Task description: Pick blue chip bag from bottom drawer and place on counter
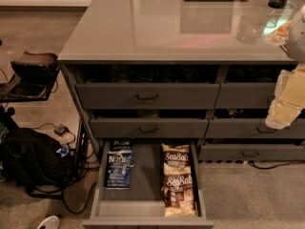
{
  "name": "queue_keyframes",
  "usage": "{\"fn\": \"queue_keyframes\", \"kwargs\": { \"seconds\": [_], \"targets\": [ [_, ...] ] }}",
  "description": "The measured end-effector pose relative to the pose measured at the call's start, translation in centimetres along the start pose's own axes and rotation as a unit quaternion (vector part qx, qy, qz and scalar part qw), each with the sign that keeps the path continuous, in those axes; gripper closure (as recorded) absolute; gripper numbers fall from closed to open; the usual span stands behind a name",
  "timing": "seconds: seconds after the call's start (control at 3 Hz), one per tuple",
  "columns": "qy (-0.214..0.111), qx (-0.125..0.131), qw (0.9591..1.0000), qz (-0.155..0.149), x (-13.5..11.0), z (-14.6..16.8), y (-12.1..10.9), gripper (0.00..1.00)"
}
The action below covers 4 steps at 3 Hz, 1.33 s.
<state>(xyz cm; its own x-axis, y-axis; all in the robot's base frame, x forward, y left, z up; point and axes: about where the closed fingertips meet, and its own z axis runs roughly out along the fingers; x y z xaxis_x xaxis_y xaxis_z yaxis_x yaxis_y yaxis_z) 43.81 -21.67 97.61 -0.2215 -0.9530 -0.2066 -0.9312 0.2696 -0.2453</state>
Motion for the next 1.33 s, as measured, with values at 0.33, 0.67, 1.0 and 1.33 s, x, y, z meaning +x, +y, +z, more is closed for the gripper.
{"fn": "queue_keyframes", "kwargs": {
  "seconds": [0.33,0.67,1.0,1.33],
  "targets": [
    [0.0,0.0,1.0,0.0,0.0,0.0,0.0,0.0],
    [-0.006,0.008,0.9999,0.001,-0.1,1.4,0.1,0.0],
    [-0.029,0.004,0.9995,0.013,0.9,6.3,1.1,0.0],
    [-0.053,-0.01,0.9984,0.016,2.4,13.6,2.7,0.0]
  ]
}}
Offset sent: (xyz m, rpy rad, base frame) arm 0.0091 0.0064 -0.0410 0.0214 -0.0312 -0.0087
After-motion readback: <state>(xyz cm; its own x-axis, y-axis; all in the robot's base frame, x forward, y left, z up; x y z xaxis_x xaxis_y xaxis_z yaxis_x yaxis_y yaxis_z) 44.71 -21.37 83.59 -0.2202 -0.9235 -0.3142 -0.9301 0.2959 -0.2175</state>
